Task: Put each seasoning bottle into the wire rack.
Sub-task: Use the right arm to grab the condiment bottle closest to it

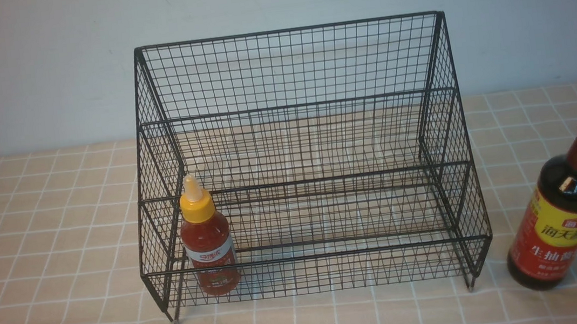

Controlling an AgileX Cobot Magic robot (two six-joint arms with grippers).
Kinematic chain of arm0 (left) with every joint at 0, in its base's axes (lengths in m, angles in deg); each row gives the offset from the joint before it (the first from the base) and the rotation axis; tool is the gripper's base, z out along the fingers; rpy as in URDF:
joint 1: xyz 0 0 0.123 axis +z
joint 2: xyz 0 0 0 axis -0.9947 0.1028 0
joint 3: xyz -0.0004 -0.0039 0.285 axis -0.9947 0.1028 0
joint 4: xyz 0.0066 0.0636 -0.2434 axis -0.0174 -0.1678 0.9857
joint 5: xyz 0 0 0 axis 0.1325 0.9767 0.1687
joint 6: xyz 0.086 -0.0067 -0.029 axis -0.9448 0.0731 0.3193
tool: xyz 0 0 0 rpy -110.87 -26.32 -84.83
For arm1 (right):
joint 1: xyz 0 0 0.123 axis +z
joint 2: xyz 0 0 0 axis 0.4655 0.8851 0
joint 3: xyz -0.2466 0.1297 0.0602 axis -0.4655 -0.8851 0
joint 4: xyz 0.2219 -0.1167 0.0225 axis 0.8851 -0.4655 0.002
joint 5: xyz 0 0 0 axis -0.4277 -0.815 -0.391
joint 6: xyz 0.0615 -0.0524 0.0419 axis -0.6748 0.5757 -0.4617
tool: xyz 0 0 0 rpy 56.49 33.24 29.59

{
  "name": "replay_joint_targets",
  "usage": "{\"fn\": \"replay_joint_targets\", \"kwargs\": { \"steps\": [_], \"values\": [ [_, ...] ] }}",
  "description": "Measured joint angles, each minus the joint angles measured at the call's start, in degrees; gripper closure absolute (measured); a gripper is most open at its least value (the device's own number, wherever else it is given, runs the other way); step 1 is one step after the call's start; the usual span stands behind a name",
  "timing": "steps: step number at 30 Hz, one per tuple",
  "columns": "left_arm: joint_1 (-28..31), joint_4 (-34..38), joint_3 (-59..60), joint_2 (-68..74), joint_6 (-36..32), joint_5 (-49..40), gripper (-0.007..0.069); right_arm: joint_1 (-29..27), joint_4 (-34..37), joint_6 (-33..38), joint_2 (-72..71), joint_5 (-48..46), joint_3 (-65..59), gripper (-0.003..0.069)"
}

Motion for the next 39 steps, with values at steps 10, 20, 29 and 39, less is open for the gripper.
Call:
{"fn": "replay_joint_targets", "kwargs": {
  "steps": [10,20,29,39],
  "values": [
    [0.00,0.00,0.00,0.00,0.00,0.00,0.0631,0.00,11.98,-4.76,0.00,11.93,0.00,0.0673],
    [0.00,0.00,0.00,0.00,0.00,0.01,0.0631,0.00,1.94,-4.76,1.77,11.26,6.04,0.0659],
    [0.00,0.00,0.00,0.00,0.00,0.06,0.0631,0.00,-5.33,-4.76,23.77,7.72,19.02,0.0471],
    [0.00,0.00,0.00,0.00,0.00,0.06,0.0631,1.09,-7.04,-5.00,43.06,7.62,28.07,0.0197]
  ]
}}
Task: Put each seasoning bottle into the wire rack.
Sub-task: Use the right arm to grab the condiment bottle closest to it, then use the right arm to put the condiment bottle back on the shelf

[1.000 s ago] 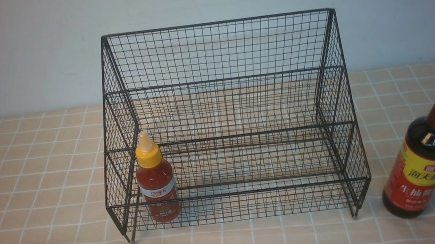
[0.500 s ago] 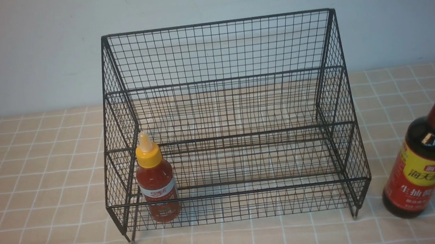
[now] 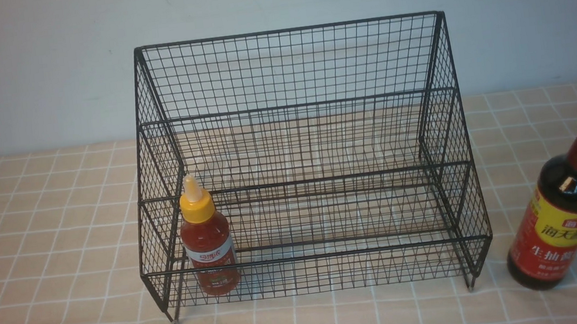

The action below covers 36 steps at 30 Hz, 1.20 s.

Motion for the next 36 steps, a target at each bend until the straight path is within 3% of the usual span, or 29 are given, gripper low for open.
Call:
{"fn": "replay_joint_targets", "kwargs": {
  "steps": [8,21,26,27,36],
  "values": [
    [0.00,0.00,0.00,0.00,0.00,0.00,0.0631,7.85,-0.26,2.03,6.85,0.76,2.47,0.0141],
    [0.00,0.00,0.00,0.00,0.00,0.00,0.0631,7.96,-0.43,4.35,17.52,0.93,2.47,0.0144],
    [0.00,0.00,0.00,0.00,0.00,0.00,0.0631,7.96,-0.88,4.84,19.80,0.55,2.47,0.0274],
    [0.00,0.00,0.00,0.00,0.00,0.00,0.0631,7.96,-2.12,5.98,19.51,0.35,2.47,0.0398],
    [0.00,0.00,0.00,0.00,0.00,0.00,0.0631,7.96,-3.59,6.09,9.24,-11.22,7.06,0.0391]
  ]
}}
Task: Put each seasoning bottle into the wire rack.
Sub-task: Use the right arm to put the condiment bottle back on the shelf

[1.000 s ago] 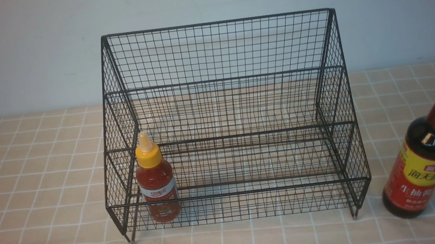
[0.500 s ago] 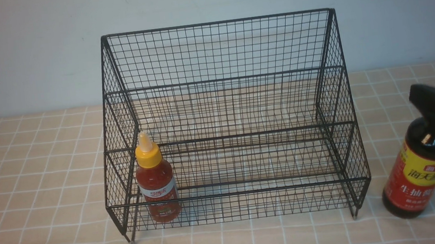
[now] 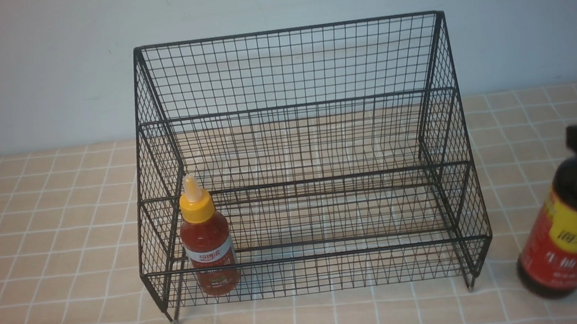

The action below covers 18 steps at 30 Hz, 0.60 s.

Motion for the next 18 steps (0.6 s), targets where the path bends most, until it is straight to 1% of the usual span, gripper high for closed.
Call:
{"fn": "replay_joint_targets", "kwargs": {
  "steps": [1,6,13,14,16,17,18],
  "values": [
    [0.00,0.00,0.00,0.00,0.00,0.00,0.0631,0.00,-0.26,0.00,-0.19,-0.30,0.41,0.0391],
    [0.00,0.00,0.00,0.00,0.00,0.00,0.0631,0.08,-2.19,0.13,-2.00,-8.11,14.43,0.0391],
    [0.00,0.00,0.00,0.00,0.00,0.00,0.0631,0.69,-1.50,0.25,1.57,-10.80,25.76,0.0391],
    [0.00,0.00,0.00,0.00,0.00,0.00,0.0631,1.23,-1.32,0.35,2.47,-11.11,26.93,0.0391],
    [0.00,0.00,0.00,0.00,0.00,0.00,0.0631,4.40,-1.13,0.61,5.76,-11.70,30.11,0.0391],
    [0.00,0.00,0.00,0.00,0.00,0.00,0.0631,4.74,-1.15,0.68,6.04,-11.70,30.54,0.0391],
    [0.00,0.00,0.00,0.00,0.00,0.00,0.0631,8.01,-0.77,1.46,8.67,-11.75,32.25,0.0391]
  ]
}}
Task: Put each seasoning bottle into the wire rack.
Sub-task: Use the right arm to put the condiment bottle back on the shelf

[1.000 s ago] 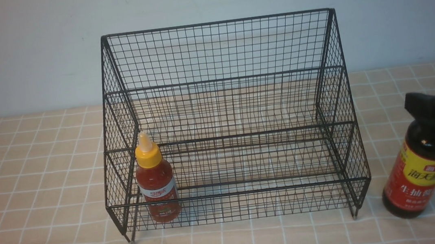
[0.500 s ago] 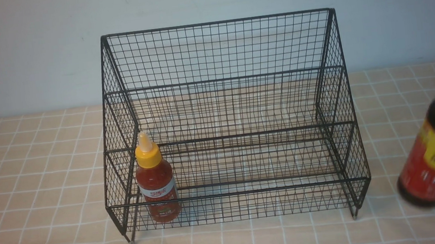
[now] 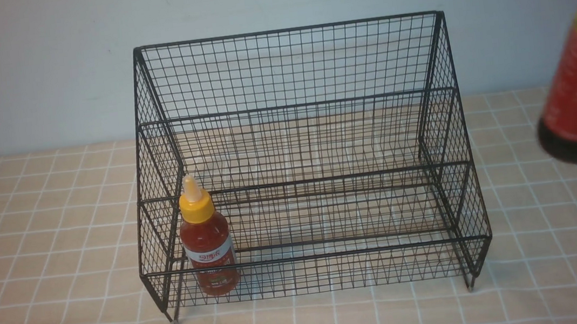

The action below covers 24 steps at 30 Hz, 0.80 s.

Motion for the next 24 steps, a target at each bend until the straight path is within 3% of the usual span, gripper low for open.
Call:
{"fn": "replay_joint_targets", "kwargs": {
  "steps": [7,15,24],
  "values": [
    [0.00,0.00,0.00,0.00,0.00,0.00,0.0631,8.81,1.38,0.38,10.56,4.73,6.80,0.0391],
    [0.00,0.00,0.00,0.00,0.00,0.00,0.0631,9.52,1.32,-1.02,21.47,11.06,10.68,0.0391],
    [0.00,0.00,0.00,0.00,0.00,0.00,0.0631,9.52,1.38,-1.52,28.55,3.92,10.68,0.0391]
  ]
}}
